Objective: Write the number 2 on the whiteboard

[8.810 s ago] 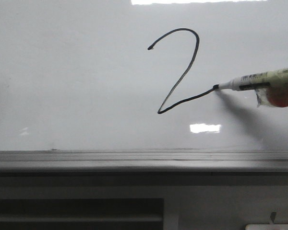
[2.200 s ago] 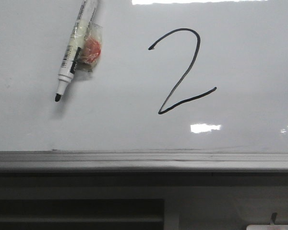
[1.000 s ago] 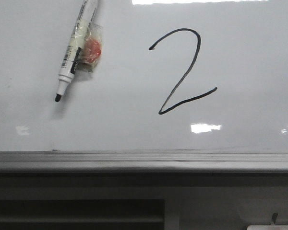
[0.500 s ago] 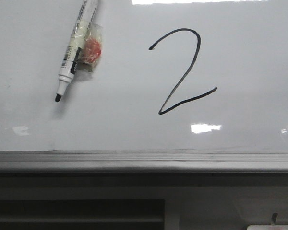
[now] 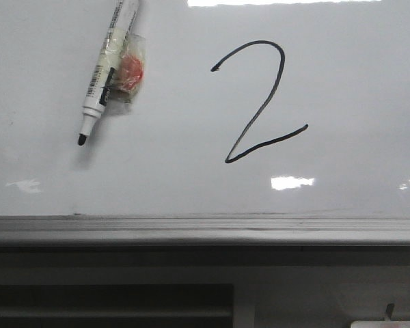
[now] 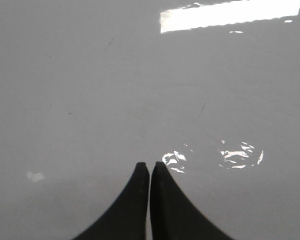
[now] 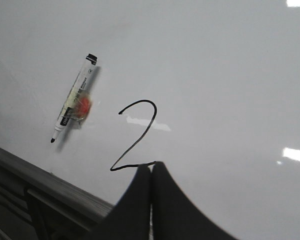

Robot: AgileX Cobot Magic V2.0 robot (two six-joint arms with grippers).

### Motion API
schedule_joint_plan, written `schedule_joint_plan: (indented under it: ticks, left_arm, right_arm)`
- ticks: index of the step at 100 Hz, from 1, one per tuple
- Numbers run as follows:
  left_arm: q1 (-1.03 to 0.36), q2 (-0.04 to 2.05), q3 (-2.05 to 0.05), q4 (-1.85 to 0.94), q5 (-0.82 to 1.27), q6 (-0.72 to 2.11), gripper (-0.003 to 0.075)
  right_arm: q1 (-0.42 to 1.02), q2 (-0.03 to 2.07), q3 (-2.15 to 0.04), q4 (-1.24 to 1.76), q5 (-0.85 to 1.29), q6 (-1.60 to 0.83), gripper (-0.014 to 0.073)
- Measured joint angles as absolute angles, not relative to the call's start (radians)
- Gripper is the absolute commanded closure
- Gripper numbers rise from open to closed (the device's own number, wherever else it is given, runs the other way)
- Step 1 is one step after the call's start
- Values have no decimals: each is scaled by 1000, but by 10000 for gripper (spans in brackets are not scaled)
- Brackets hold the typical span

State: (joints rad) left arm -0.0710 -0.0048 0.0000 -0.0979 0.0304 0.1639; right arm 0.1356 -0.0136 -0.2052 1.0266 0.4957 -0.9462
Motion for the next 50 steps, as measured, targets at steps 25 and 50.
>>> schedule_joint_plan:
  ticks: [25, 50]
  left_arm:
    - [-71, -5, 0, -98, 32, 164, 740]
    - [-71, -5, 0, -98, 32, 162, 740]
  right_arm:
    - [136, -14, -205, 1027, 496, -946, 662]
    - [130, -14, -205, 731, 398, -766, 662]
